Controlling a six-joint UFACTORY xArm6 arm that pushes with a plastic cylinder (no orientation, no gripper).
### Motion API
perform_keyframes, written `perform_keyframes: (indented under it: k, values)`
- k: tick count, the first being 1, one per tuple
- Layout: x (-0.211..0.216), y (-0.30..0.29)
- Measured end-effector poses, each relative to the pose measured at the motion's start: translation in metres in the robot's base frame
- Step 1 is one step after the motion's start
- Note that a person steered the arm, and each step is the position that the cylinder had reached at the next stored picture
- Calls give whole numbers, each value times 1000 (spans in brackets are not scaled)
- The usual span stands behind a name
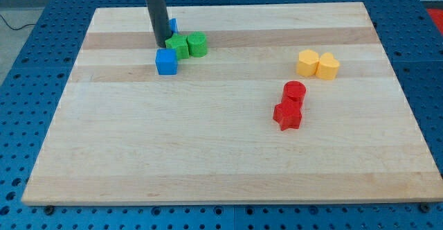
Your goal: Move the green blocks towards the yellow blocks
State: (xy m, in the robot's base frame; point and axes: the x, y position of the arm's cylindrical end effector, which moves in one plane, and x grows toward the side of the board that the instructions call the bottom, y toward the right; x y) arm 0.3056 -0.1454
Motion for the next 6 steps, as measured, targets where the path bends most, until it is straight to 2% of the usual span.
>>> perform_keyframes:
  k: [1,3,6]
  values:
    - [3,-46]
    - [23,-45]
    - [22,97]
